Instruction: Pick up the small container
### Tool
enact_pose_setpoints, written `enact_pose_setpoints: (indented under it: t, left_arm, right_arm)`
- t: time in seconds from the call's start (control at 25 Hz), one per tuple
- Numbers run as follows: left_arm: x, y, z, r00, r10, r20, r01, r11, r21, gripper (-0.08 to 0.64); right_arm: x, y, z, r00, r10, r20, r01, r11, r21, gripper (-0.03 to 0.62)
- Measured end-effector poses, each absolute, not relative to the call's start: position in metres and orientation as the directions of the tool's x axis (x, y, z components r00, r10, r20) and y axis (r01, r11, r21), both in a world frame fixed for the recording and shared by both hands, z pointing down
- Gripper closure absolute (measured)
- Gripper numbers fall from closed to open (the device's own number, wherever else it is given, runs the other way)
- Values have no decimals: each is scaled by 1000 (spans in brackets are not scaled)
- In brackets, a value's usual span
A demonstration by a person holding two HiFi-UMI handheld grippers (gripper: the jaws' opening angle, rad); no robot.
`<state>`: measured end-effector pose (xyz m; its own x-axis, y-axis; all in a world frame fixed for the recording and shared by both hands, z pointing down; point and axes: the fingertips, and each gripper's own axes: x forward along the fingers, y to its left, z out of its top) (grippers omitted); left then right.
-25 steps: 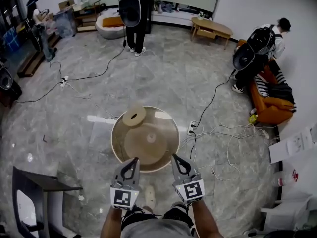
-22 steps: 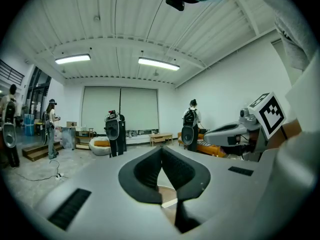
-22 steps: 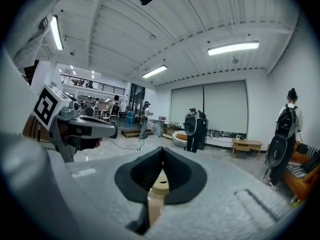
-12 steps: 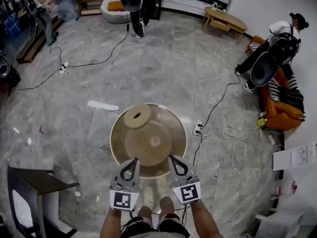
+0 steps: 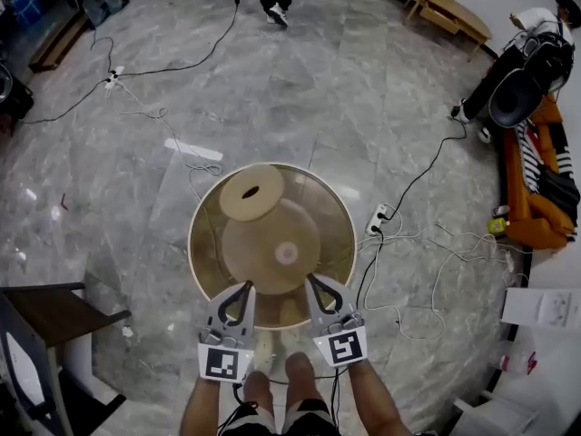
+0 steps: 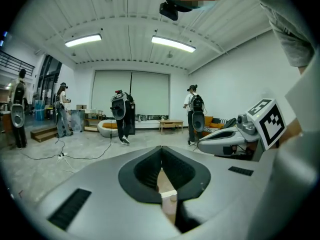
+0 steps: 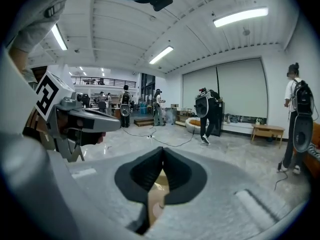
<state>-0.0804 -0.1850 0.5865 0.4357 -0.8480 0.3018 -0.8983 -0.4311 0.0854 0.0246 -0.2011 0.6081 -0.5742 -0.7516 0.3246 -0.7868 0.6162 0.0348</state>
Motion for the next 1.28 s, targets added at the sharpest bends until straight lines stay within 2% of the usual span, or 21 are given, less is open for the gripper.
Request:
enact_pose_setpoints:
  t: [0.52, 0.6, 0.64, 0.8, 1.28]
  left_arm:
    - [-78, -224, 737, 391, -828, 403, -919, -376, 118, 543]
    - [-78, -226, 750, 390, -822, 415, -919, -375, 120, 543]
    - [-78, -227, 755, 390, -820, 419, -919, -376, 118, 543]
    - [-81, -227, 781, 379, -812, 443, -924, -363, 123, 543]
    - [-87, -233, 843, 360, -796, 487, -930, -348, 118, 543]
  right_arm:
    - [22, -244, 773, -633, -658, 407, -733, 679, -41, 589]
    - [19, -248, 791, -640, -643, 420, -726, 686, -57, 500]
    - [18, -250, 799, -642, -638, 425, -725, 686, -63, 499]
    - [11, -252, 836, -654, -609, 449, -708, 701, -81, 423]
    - [-8, -266, 916, -668, -581, 465, -680, 730, -66, 419]
